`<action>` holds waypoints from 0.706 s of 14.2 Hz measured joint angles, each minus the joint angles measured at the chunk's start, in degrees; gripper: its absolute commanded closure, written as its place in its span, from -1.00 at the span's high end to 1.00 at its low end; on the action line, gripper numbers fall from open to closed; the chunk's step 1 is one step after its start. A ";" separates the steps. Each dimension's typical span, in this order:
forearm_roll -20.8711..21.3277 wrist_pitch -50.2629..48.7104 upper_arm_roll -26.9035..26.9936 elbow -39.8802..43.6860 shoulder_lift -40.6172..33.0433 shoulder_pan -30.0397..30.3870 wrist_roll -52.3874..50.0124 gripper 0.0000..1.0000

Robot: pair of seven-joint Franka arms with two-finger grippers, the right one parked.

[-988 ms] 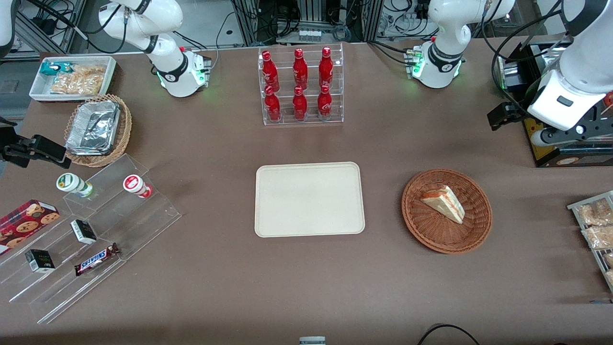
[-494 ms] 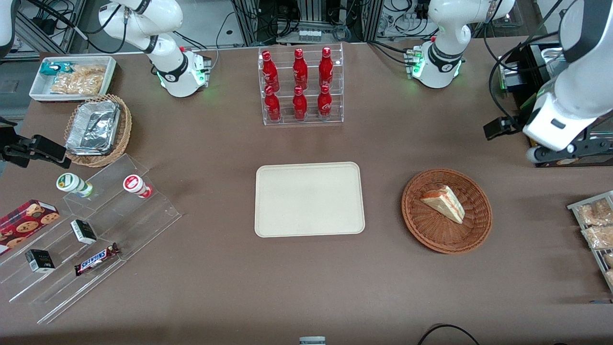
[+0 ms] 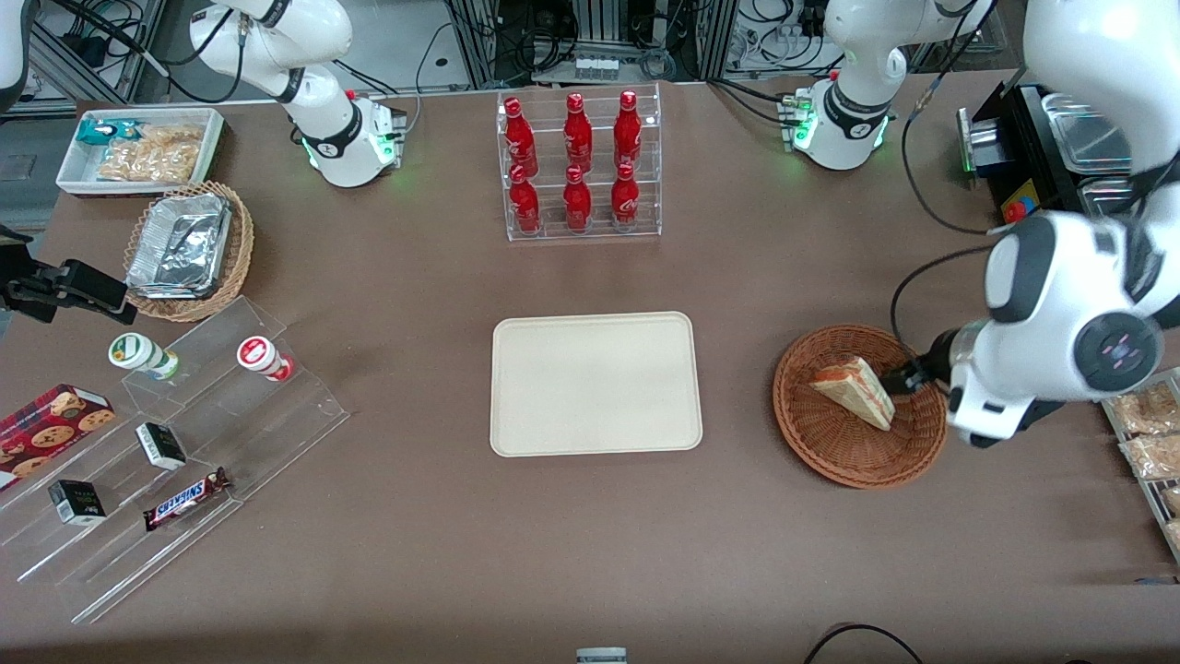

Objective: Place sandwich from basket to tray
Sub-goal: 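Move the left gripper down over the wrapped sandwich in the wicker basket, then close the left gripper on the wrapped sandwich and lift it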

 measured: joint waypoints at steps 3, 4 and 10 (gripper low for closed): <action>0.18 5.58 -0.02 -0.62 5.89 -0.02 -6.71 1.00; 0.18 7.92 -0.05 -1.61 6.95 -0.02 -8.39 1.00; 0.18 19.72 -0.11 -11.99 7.58 -0.01 -13.97 1.00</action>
